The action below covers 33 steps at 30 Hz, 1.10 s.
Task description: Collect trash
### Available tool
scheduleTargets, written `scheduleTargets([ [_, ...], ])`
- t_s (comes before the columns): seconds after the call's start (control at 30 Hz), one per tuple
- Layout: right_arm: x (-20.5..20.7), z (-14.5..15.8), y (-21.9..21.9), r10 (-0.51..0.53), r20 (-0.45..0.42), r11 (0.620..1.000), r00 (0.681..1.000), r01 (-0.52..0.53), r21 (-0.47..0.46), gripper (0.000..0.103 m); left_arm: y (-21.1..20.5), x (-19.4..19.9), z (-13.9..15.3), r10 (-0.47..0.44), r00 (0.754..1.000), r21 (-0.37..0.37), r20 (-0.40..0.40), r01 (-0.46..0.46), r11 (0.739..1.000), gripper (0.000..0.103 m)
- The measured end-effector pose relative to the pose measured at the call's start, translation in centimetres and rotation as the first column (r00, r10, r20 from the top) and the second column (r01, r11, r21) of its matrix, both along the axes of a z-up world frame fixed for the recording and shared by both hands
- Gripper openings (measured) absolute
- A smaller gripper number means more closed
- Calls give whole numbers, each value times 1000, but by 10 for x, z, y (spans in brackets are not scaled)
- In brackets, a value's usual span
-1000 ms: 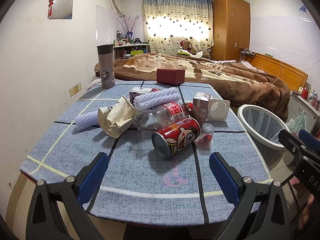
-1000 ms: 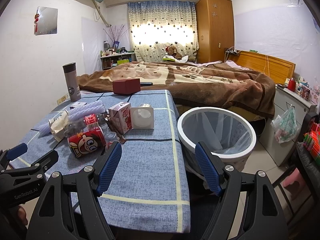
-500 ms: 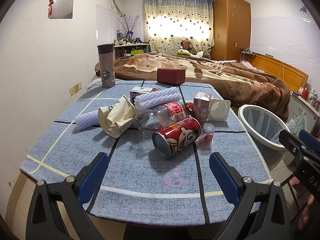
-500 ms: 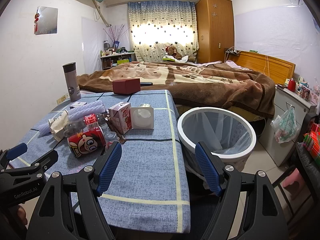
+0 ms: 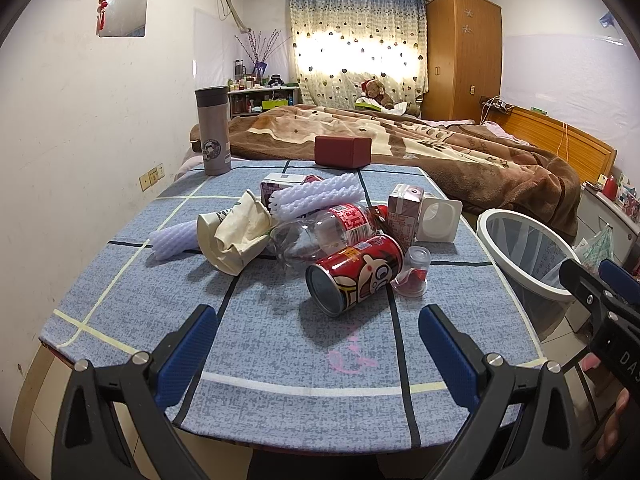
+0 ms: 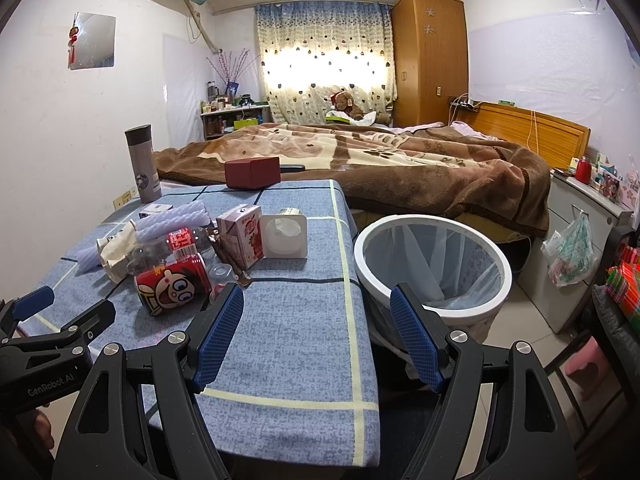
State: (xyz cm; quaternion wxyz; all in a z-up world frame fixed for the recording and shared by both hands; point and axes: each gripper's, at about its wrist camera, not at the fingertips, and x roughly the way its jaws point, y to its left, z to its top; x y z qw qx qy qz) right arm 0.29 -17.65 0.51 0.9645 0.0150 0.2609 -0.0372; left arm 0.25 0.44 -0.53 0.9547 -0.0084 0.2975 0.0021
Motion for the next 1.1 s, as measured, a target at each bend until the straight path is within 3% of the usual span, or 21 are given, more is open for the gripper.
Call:
scheduleTargets([
  [0.57, 9, -7, -3, 24, -20, 1000, 1000, -23, 7, 77, 10, 16, -9, -9, 999, -12, -32, 9, 1000, 102],
  [0.83, 42, -12, -15, 83, -46, 995, 995, -80, 55, 77, 8, 45, -12, -71, 995, -14, -67, 70, 997, 102],
  [0.93, 60, -14, -14, 140, -81, 990, 987, -138, 31, 77, 6, 59, -13, -104, 991, -7, -87, 104, 995, 102],
  [1.1, 87, -14, -17, 152, -101, 988, 983, -149, 40, 77, 9, 82, -15, -143, 984, -13, -111, 142, 990, 102],
])
